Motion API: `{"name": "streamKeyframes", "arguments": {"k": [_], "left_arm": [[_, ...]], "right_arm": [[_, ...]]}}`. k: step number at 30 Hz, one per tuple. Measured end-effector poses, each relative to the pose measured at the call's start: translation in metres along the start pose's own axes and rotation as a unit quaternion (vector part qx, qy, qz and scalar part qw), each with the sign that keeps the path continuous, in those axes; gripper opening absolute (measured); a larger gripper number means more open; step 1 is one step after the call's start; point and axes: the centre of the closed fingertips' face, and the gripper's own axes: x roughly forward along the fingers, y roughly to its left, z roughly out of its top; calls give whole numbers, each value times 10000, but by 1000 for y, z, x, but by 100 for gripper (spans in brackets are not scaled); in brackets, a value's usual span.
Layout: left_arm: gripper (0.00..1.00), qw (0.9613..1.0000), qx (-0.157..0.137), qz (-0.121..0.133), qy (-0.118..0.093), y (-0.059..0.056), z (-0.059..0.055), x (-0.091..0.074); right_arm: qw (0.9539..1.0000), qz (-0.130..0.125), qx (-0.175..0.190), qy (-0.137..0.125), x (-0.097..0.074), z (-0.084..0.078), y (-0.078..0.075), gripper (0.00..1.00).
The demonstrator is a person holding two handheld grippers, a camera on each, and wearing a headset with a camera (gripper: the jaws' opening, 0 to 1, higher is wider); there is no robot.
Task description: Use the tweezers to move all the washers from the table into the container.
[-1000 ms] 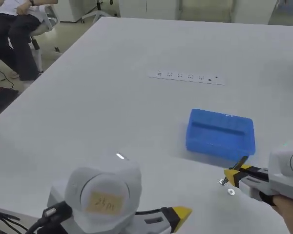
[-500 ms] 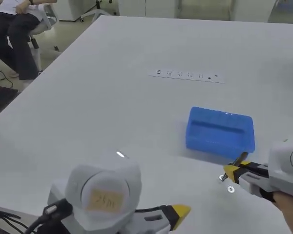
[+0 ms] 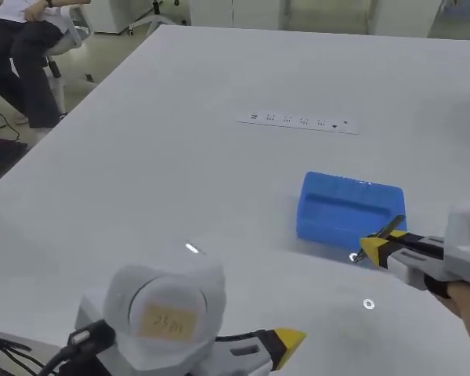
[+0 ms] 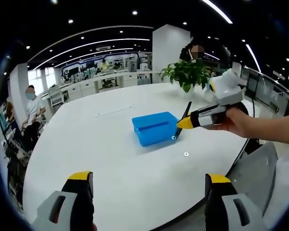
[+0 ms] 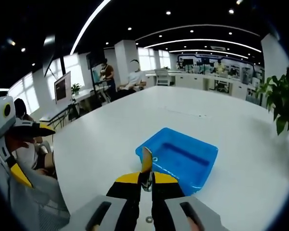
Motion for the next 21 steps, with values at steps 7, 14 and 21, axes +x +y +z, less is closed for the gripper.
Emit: {"name": "streamKeyframes", "arguments": {"k": [7,14,21], "left_arm": [[99,10000,-5,10,2,1,0,0],[98,10000,22,33,30,3,-1,0],[98,9999,27,103,33,7,1,0]], "right_arm": [[9998,-39,-12,-193,6,20,-8,4],[9995,-168,-54,-269,21,32,-24,4],[9996,-235,-91,-98,47,26,-38,4]]}}
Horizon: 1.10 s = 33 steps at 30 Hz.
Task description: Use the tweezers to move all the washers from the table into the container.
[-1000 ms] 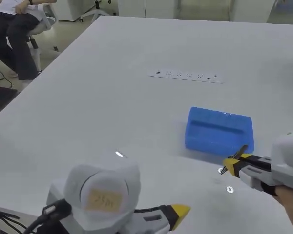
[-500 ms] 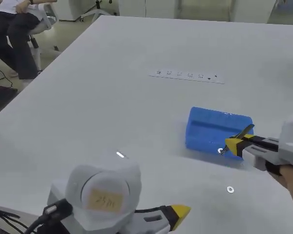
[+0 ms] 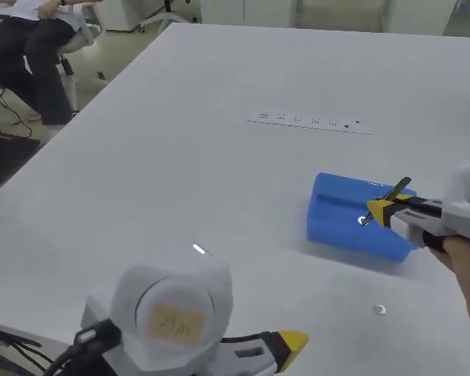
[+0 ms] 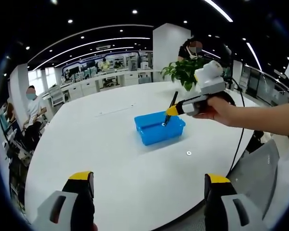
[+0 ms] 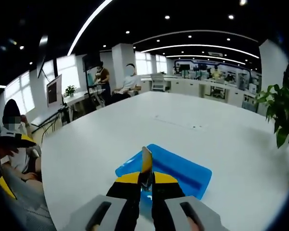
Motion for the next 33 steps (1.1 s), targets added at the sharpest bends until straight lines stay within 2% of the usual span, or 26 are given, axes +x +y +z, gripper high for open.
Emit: {"name": "streamKeyframes", "arguments": {"k": [9,16,28,33], "left_arm": [[97,10000,-51,71,24,4,1,2],[97,9999,-41,75,94,4,-2,4],[97,9999,-40,88,96,8,-2,4],[97,9999,-22,74,70,7,-1,4]], "right_arm": [[9995,35,201,237,24,-22,-3,4],[9991,0,210,364,33,-29,-7,4],[9986,15,335,414,35,-32,-10,5],[9993,-52,308,214,22,-20,-11,5]]}}
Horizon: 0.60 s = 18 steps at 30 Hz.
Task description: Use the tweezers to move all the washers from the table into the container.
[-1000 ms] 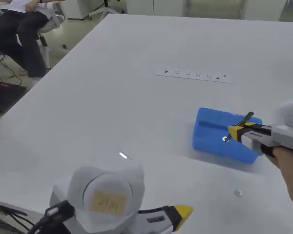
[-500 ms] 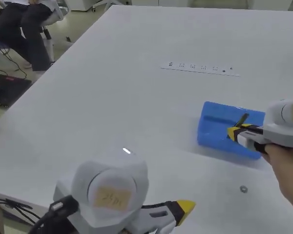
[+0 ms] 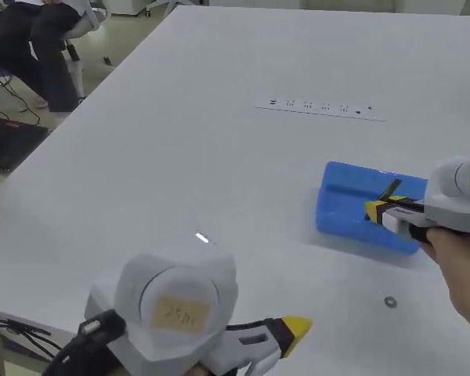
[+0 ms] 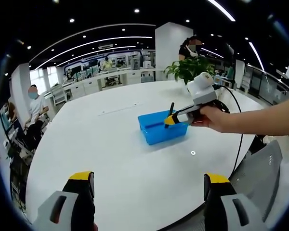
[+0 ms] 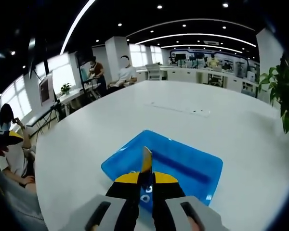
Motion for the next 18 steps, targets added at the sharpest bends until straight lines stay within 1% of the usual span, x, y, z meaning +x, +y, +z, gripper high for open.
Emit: {"name": "streamKeyframes", "arguments": {"k": [2,5,9,10,14,18], "left_arm": [[97,10000,-3,-11,-16,-1,0,0],[97,10000,0,-31,-33,-2,1,0],[97,10000,-2,-71,-59,-5,2,1],[97,9999,4,-82,-67,-6,3,1],[97,9999,62,-116,-90,-7,5,1],[97,9998,103,-144,-111,-7,7,0]], "right_arm": [[10000,6,-17,-76,-8,6,1,5],[9995,-50,-21,-300,-26,16,0,5],[9986,-70,84,-509,-45,22,2,5],[9986,-73,80,-517,-47,22,3,5],[9980,-68,80,-621,-63,23,8,5],[9980,-73,19,-625,-73,20,14,5]]}}
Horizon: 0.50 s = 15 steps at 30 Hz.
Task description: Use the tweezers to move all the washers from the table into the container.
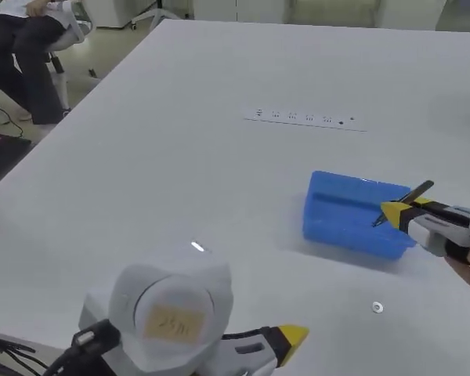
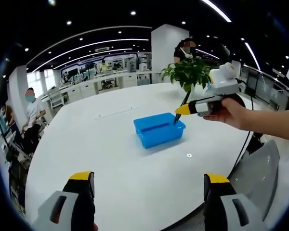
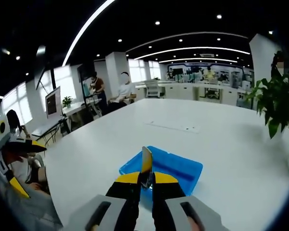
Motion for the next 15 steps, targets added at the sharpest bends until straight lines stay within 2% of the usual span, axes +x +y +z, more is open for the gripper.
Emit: {"name": "streamKeyframes", "arguments": {"k": [6,15], "left_arm": [[97,10000,64,-42,-22,-1,2,0],[96,9999,84,-67,-70,-6,3,-2]], "right_arm": [[9999,-57,-24,81,-11,-14,5,5],[9989,-123,111,436,-21,-53,7,5]]}}
